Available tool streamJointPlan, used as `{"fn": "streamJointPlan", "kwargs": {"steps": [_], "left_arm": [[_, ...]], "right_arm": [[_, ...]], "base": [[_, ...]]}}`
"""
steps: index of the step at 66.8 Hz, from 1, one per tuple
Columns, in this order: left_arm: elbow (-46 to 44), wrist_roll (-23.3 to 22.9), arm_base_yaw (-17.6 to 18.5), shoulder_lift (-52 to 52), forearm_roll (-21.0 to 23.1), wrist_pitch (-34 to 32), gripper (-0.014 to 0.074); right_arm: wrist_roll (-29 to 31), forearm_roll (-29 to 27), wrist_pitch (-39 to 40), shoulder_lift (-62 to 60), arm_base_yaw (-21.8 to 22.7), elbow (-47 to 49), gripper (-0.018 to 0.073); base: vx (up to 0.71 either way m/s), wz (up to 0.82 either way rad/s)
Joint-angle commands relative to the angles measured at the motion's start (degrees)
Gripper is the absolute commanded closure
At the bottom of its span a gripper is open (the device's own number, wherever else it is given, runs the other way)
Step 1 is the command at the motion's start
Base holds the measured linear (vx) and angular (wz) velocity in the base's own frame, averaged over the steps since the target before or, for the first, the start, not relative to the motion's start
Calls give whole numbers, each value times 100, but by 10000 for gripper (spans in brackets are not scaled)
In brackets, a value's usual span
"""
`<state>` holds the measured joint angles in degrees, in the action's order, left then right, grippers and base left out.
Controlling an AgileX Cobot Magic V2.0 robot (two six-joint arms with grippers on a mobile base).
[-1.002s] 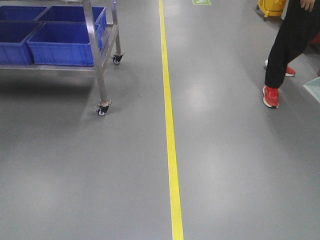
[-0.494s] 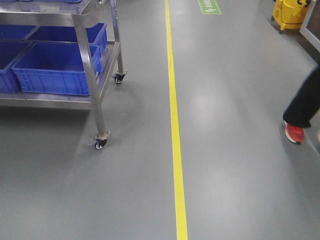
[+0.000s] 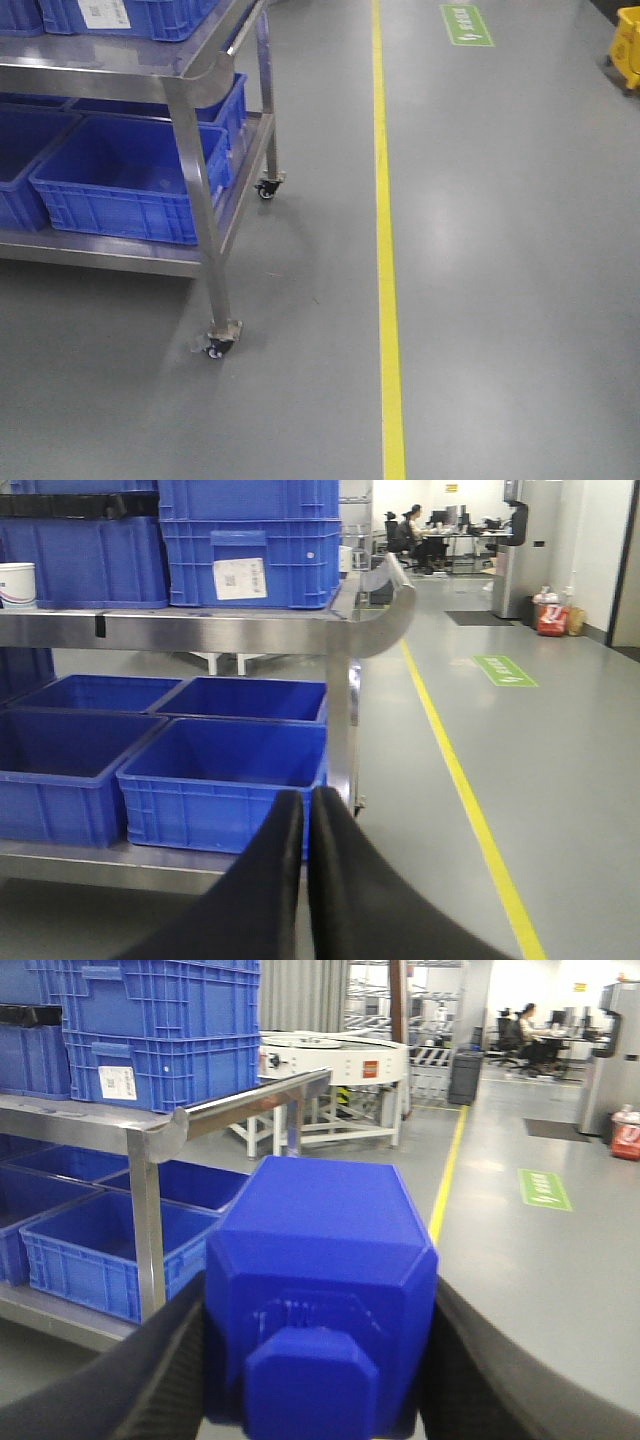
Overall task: Pour parts from conveyor to right shelf
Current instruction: 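Turn into the aisle between the blue-bin shelves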
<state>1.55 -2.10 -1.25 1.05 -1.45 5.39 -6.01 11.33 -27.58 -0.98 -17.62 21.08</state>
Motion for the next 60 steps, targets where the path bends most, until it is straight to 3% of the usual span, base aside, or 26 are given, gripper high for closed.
{"fn": "streamJointPlan", "kwargs": {"steps": [1,22,60], "left_arm": [[-112,-42,31,36,35,-409,603],[-112,-42,31,36,35,-409,603],[-112,-42,31,36,35,-409,603]], "right_arm": [[54,95,481,49,-12,141,567],[54,95,481,49,-12,141,567],[54,100,481,49,-12,141,567]], "base": [[48,25],[42,53],[29,100]]}}
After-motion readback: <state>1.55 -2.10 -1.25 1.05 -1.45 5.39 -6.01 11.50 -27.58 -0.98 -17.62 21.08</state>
